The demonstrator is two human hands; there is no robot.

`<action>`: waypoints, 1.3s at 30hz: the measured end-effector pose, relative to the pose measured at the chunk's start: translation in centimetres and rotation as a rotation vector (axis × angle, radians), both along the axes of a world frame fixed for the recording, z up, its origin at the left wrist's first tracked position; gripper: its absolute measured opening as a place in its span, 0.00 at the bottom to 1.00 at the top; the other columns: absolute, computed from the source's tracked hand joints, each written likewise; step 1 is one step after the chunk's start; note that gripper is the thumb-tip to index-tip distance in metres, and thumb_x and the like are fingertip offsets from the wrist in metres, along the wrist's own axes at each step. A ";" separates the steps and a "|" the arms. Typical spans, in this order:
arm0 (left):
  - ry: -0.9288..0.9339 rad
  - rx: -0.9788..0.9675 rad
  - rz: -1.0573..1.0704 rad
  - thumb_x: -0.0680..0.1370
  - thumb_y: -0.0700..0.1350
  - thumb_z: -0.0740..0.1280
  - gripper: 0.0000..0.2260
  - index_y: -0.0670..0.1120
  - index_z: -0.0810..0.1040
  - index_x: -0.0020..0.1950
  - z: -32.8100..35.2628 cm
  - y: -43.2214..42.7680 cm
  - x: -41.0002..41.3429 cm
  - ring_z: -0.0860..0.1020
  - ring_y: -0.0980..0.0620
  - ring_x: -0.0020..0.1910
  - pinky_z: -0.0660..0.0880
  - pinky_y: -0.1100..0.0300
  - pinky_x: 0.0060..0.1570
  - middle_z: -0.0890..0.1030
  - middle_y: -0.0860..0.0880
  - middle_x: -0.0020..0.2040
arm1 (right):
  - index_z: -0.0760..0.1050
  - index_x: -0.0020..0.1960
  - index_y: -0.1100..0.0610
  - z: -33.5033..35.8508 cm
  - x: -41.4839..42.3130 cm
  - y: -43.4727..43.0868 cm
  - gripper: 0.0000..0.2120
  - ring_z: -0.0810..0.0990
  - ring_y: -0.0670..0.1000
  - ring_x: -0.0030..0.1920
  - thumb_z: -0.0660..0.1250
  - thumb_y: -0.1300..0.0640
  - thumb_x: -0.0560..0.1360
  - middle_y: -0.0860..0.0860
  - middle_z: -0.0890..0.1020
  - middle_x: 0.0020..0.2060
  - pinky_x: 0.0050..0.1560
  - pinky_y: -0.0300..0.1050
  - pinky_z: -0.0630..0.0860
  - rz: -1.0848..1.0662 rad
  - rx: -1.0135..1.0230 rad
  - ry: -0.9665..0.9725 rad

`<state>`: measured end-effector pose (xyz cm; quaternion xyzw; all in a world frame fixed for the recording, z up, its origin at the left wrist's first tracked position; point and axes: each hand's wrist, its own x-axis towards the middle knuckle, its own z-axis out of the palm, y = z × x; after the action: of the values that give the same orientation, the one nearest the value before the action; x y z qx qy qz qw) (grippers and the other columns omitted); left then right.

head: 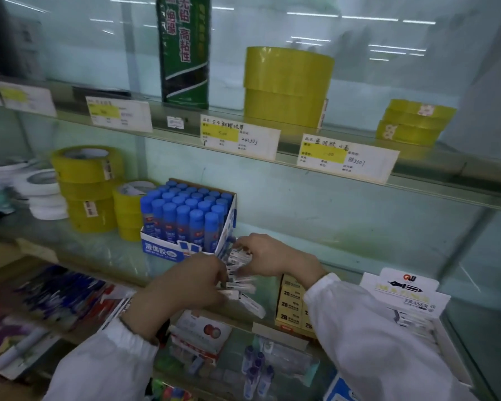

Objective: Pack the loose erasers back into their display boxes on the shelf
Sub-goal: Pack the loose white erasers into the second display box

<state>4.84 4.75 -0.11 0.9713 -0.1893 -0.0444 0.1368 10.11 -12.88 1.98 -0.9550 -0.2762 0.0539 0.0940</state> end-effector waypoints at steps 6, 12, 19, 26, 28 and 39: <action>-0.003 0.061 0.018 0.67 0.56 0.75 0.17 0.48 0.82 0.50 -0.3 -0.9 0.8 0.80 0.51 0.41 0.75 0.60 0.37 0.82 0.49 0.44 | 0.79 0.58 0.59 -0.7 1.0 0.7 0.20 0.77 0.55 0.48 0.74 0.50 0.70 0.56 0.81 0.51 0.46 0.48 0.75 -0.034 -0.010 -0.022; -0.091 0.085 -0.023 0.67 0.61 0.75 0.21 0.52 0.79 0.53 0.0 -0.9 0.8 0.77 0.54 0.41 0.69 0.62 0.35 0.78 0.54 0.43 | 0.81 0.55 0.59 -0.7 1.1 0.7 0.16 0.79 0.54 0.45 0.74 0.54 0.69 0.54 0.83 0.47 0.48 0.49 0.78 0.011 0.023 -0.009; -0.146 0.041 -0.077 0.70 0.54 0.75 0.22 0.52 0.79 0.62 1.1 -0.2 0.7 0.74 0.57 0.41 0.69 0.64 0.38 0.76 0.58 0.43 | 0.80 0.57 0.65 0.4 1.2 -1.7 0.17 0.82 0.51 0.41 0.75 0.60 0.70 0.56 0.84 0.46 0.41 0.42 0.80 -0.290 0.693 0.334; -0.002 0.150 -0.037 0.73 0.48 0.74 0.15 0.49 0.80 0.58 0.8 -1.0 0.7 0.77 0.53 0.46 0.71 0.64 0.43 0.78 0.53 0.49 | 0.73 0.45 0.61 1.5 0.3 -3.4 0.06 0.71 0.48 0.30 0.67 0.66 0.69 0.53 0.75 0.33 0.28 0.39 0.70 -0.468 1.319 0.942; -0.029 0.152 -0.011 0.73 0.44 0.74 0.15 0.49 0.80 0.59 0.6 -1.2 0.8 0.78 0.52 0.48 0.74 0.62 0.46 0.81 0.50 0.53 | 0.79 0.43 0.61 1.3 -0.3 -3.0 0.03 0.68 0.47 0.27 0.71 0.63 0.71 0.52 0.75 0.31 0.25 0.38 0.65 -0.346 0.907 0.584; -0.198 -0.562 0.240 0.74 0.44 0.75 0.07 0.49 0.83 0.51 1.2 0.6 0.0 0.82 0.56 0.37 0.82 0.57 0.40 0.84 0.52 0.40 | 0.75 0.48 0.49 0.1 -1.2 -0.7 0.21 0.76 0.48 0.43 0.79 0.41 0.63 0.44 0.77 0.42 0.37 0.43 0.70 -0.072 0.069 0.128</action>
<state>4.88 5.31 1.10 0.9105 -0.0909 0.1208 0.3850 8.89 -13.55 2.13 -0.9551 -0.2369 0.1022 0.1460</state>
